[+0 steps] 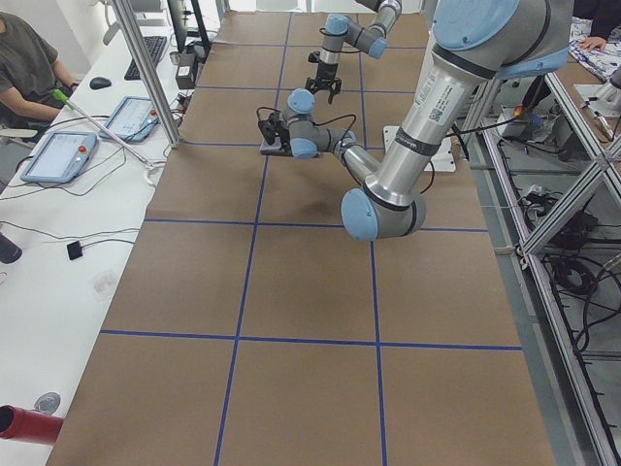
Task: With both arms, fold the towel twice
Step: 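Move the left gripper to the towel's near end while the right gripper hovers beside it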
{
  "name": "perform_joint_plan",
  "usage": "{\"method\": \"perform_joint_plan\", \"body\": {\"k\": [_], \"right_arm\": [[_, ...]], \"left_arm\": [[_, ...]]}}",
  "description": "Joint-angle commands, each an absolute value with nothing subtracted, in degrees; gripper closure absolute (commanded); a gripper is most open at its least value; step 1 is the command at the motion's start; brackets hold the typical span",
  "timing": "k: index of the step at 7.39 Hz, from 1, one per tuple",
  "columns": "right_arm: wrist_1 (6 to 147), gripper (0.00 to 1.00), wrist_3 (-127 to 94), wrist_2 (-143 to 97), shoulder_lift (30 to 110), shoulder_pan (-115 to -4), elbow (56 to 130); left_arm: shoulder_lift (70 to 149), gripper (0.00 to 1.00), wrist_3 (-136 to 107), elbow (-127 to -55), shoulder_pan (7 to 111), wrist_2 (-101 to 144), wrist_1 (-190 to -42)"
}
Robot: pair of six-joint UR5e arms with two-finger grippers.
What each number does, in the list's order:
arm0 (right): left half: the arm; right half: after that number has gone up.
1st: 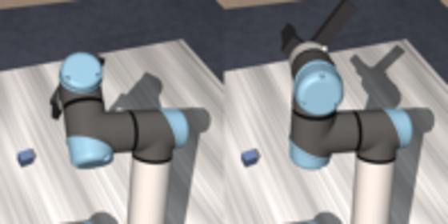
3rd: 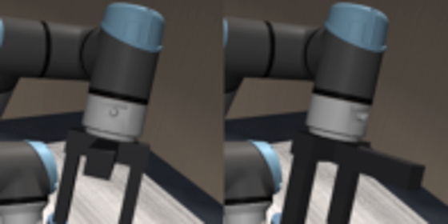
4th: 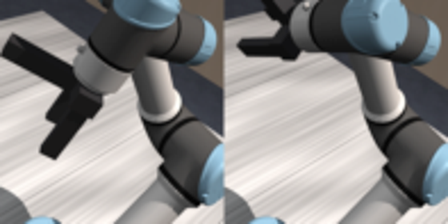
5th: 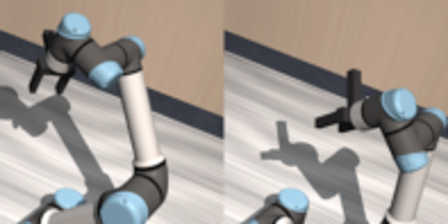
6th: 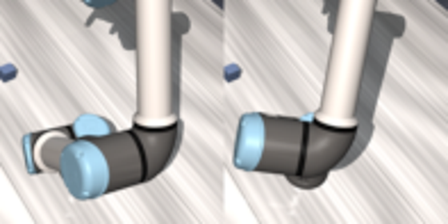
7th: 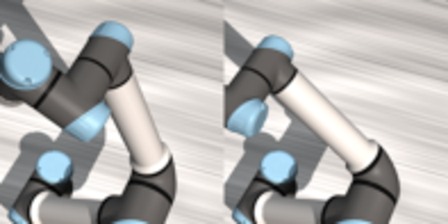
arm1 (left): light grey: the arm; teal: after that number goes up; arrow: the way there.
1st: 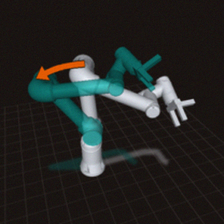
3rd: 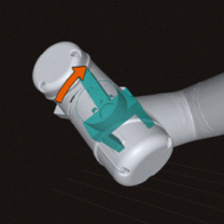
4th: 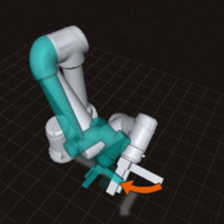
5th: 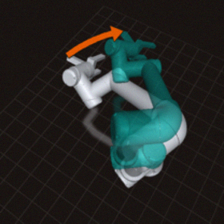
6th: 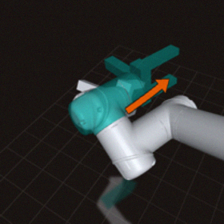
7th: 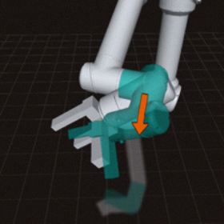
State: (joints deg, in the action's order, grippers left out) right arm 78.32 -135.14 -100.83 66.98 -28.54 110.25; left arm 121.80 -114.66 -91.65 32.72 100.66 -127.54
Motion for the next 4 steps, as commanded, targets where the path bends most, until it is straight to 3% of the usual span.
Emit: {"method": "perform_joint_plan", "body": {"k": [1, 4], "right_arm": [[77.87, 0.0, -131.93, -100.55, 66.97, -29.79, 108.47], [77.78, 0.0, -131.75, -100.46, 66.62, -30.5, 108.37]], "left_arm": [[120.23, 0.2, -119.17, -94.75, 25.79, 93.48, -124.63], [122.34, 0.46, -119.27, -94.75, 21.55, 91.5, -115.5]]}}
